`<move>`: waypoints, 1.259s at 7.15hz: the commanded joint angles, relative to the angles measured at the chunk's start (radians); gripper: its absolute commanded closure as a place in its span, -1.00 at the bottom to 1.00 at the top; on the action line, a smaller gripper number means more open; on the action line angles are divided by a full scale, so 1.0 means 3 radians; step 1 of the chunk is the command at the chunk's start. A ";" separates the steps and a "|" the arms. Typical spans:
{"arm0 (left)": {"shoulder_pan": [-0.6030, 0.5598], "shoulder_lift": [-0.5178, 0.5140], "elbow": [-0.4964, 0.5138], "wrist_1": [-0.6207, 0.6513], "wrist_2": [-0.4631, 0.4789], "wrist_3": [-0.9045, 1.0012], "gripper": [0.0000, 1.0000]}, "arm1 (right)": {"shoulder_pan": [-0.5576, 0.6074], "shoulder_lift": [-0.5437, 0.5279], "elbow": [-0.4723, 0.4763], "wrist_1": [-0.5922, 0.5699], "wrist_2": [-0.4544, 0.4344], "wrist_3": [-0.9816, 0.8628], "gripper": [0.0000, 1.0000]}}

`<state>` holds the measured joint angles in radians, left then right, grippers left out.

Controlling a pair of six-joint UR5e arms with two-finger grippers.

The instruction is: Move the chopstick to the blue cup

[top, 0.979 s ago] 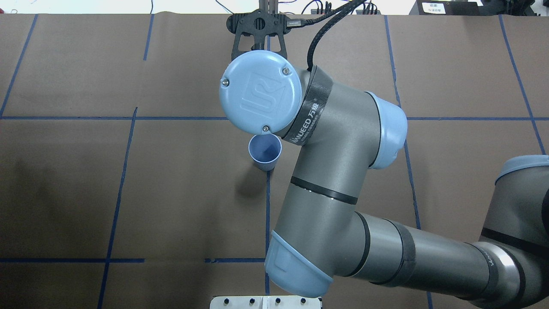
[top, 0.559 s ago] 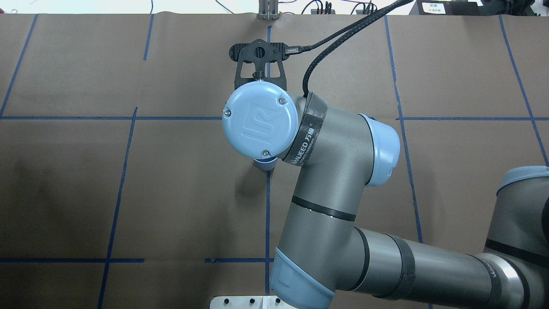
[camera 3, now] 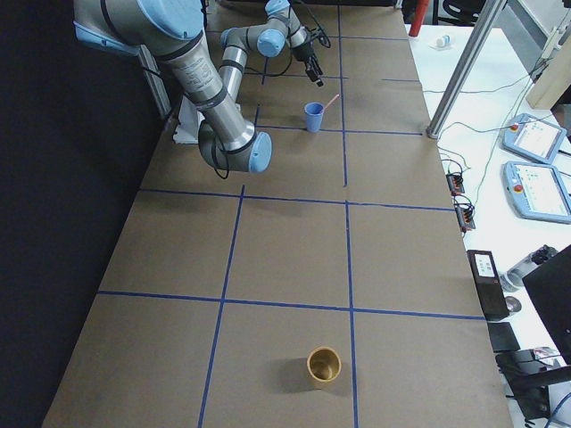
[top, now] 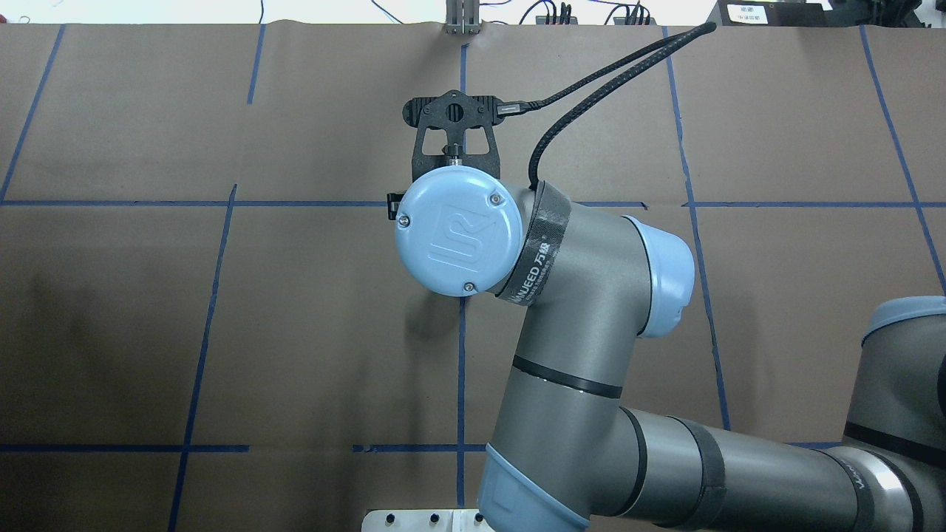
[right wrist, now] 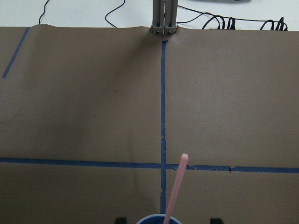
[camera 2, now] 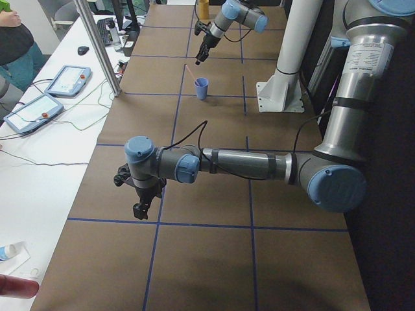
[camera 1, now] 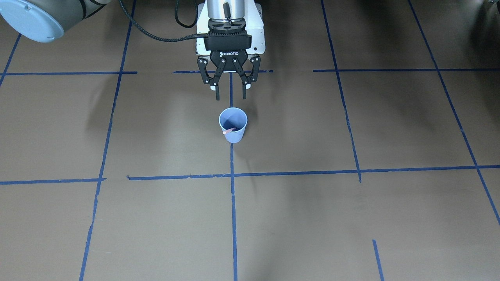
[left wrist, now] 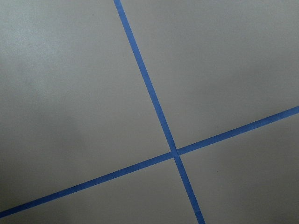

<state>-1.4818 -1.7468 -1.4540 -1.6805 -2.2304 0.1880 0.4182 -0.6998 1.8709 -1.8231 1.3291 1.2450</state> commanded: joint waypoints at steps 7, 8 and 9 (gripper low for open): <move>-0.0128 0.0238 0.0086 0.0033 -0.0389 -0.0350 -1.00 | 0.2099 -0.1506 0.0719 -0.0386 0.2361 -0.2253 -1.00; -0.0173 0.0340 0.0071 0.0033 -0.0389 -0.0356 -1.00 | 0.2412 -0.1679 0.0586 -0.0391 0.2629 -0.2693 -1.00; -0.0189 0.0443 0.0051 0.0033 -0.0414 -0.0356 -1.00 | 0.2668 -0.1787 0.0443 -0.0386 0.2793 -0.3072 -1.00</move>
<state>-1.5291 -1.6502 -1.4334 -1.6704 -2.3475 0.0864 1.1113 -1.1865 2.0526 -1.9398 2.0853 0.4744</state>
